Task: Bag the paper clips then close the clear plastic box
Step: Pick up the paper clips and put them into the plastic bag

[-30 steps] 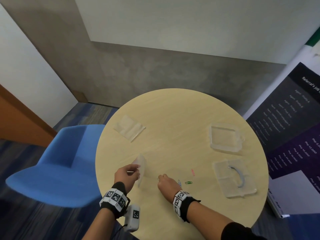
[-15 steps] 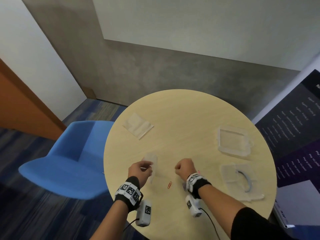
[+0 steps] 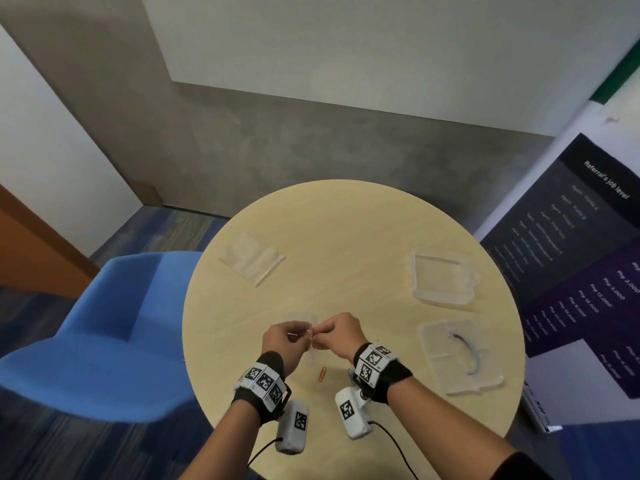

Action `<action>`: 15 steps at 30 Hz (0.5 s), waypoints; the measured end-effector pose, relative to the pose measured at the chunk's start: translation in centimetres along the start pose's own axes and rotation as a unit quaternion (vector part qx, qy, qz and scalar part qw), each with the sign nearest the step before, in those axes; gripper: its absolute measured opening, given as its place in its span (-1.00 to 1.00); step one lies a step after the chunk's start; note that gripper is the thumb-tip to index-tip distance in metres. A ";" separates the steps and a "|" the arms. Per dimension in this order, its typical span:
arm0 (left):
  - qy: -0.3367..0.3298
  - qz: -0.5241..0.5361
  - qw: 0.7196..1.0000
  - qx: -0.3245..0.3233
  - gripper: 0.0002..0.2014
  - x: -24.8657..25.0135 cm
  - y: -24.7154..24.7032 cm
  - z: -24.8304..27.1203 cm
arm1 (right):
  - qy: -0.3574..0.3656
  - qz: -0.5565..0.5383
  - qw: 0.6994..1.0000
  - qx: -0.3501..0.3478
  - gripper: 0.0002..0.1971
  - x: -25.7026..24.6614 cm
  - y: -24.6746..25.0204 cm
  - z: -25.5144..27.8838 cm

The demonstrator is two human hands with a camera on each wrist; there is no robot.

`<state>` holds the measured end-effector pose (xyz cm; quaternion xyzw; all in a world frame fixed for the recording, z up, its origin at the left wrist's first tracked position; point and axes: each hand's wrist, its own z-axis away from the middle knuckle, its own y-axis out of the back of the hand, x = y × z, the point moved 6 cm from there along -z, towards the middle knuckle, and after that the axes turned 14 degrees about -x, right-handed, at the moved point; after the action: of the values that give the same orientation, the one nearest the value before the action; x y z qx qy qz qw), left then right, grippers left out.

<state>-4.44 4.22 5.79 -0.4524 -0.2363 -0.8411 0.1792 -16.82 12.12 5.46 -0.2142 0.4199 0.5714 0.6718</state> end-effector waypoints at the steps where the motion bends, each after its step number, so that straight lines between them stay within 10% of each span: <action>1: -0.003 -0.008 1.000 -0.005 -0.84 0.1 -0.2 0.0 | -0.004 0.016 1.000 0.001 -0.85 0.0 0.0 0.0; 15: 0.023 0.030 0.999 0.023 -0.80 -0.8 0.7 -0.3 | 0.085 0.122 0.986 0.070 -0.84 -0.2 3.6 0.4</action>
<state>-3.86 3.58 5.16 -0.4360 -0.2375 -0.8397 0.2200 -20.13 13.23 6.49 -0.1617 0.5377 0.5977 0.5723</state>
